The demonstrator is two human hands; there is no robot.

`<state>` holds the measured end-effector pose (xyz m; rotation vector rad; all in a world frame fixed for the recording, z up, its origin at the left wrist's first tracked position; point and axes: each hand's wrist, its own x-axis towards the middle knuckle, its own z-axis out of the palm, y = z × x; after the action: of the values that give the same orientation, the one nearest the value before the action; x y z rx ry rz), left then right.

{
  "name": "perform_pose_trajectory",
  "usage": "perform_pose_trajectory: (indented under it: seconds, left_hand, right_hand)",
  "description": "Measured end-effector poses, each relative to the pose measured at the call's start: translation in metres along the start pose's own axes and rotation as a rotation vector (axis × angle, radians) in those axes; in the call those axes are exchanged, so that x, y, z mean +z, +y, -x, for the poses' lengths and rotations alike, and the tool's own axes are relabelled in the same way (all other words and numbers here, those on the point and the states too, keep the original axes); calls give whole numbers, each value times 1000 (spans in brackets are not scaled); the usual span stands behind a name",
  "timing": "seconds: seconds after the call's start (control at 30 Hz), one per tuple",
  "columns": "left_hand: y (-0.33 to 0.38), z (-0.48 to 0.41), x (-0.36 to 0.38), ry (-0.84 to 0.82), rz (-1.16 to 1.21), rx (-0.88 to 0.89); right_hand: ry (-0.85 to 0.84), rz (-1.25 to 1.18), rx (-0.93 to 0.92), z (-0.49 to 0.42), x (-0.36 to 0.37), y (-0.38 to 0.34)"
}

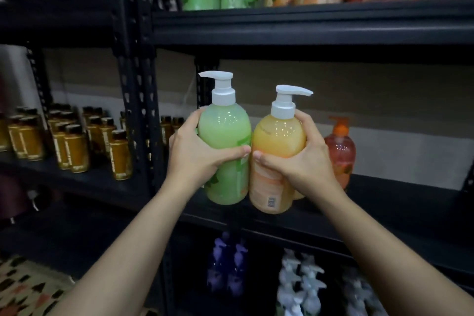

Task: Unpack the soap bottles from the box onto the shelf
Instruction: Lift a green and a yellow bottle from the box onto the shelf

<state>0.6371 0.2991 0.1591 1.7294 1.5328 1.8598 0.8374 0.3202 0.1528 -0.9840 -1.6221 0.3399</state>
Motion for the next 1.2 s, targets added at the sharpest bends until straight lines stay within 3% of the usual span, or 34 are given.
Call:
perform_pose_trajectory:
  seconds: [0.3, 1.2]
  left_hand:
    - [-40, -47, 25, 6, -114, -64]
    - [-103, -46, 71, -62, -274, -275]
  right_hand:
    - [8, 3, 53, -31, 20, 25]
    - [-37, 75, 189, -27, 36, 73]
